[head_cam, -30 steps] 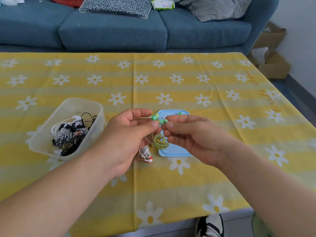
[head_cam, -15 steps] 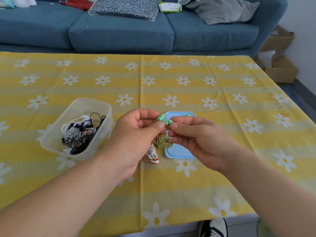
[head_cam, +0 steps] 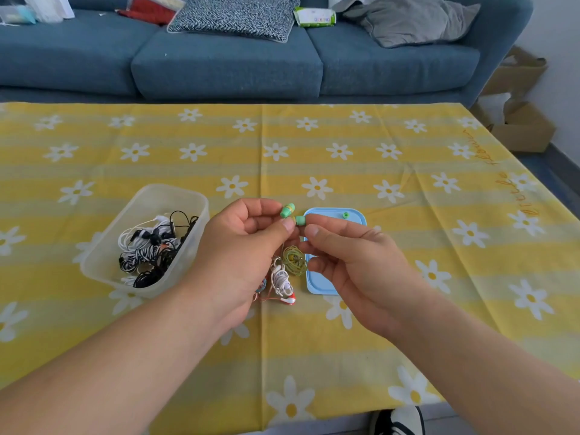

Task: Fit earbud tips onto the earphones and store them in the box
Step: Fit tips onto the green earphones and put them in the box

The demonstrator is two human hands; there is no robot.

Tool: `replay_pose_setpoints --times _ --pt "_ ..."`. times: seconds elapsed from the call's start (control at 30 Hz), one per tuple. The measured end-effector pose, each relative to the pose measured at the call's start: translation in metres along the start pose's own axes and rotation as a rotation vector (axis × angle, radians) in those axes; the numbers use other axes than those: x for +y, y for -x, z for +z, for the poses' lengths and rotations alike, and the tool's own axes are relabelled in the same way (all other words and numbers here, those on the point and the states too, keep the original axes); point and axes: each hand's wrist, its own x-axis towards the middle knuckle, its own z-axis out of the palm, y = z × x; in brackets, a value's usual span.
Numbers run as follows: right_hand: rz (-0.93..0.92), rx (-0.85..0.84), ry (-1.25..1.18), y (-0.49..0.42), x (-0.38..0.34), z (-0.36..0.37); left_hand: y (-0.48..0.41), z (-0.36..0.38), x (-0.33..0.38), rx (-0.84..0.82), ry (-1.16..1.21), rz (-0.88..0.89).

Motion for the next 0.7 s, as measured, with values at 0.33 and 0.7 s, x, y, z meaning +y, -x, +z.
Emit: replay_pose_setpoints --times 0.33,0.7 --pt "-0.067 0.014 0.149 0.0025 -0.0005 0.002 -0.003 -0.0025 0.0026 0.017 0.024 -0.026" --pt "-0.262 0.055 0.644 0.0051 0.0001 0.0031 -0.004 -0.0089 0.0011 0.017 -0.062 -0.034"
